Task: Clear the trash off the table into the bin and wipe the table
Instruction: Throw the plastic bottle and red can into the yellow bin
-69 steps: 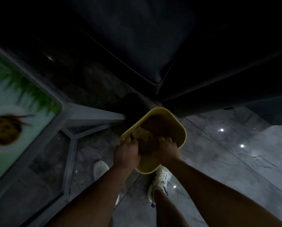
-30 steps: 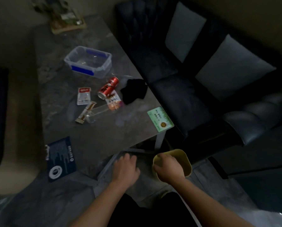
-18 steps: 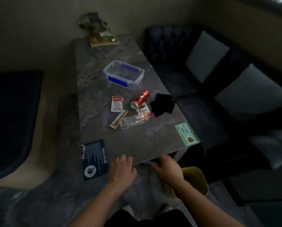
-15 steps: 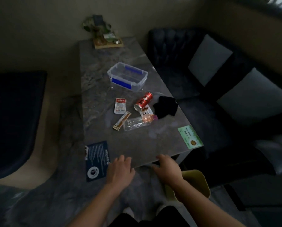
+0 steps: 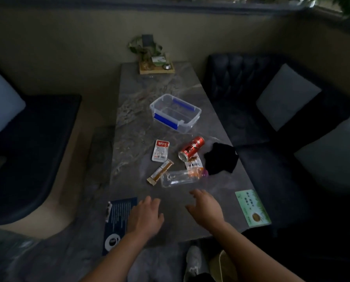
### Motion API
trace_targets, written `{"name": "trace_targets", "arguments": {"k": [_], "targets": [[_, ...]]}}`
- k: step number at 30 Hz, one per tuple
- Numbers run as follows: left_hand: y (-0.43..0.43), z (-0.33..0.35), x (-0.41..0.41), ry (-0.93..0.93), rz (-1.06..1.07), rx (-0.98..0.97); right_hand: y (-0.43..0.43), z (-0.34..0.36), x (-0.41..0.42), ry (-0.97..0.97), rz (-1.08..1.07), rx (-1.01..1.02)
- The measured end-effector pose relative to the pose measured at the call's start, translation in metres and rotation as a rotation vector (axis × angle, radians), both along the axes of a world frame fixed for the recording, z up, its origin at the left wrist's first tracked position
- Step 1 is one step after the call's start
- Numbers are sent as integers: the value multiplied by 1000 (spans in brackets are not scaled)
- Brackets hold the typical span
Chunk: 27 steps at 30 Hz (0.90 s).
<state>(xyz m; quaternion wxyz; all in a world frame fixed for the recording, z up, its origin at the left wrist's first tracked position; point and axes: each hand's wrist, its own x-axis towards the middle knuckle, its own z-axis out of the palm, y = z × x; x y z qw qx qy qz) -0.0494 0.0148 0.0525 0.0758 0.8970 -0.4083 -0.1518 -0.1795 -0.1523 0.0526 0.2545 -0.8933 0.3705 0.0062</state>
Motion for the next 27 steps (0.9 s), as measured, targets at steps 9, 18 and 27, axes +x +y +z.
{"name": "trace_targets", "arguments": {"k": [9, 18, 27], "targets": [[-115, 3, 30, -69, 53, -59, -122, 3, 57, -68, 78, -26], [-165, -16, 58, -48, -88, 157, -199, 10, 119, 45, 303, -126], [-165, -22, 62, 30, -203, 288, -214, -10, 155, 228, 515, -282]]}}
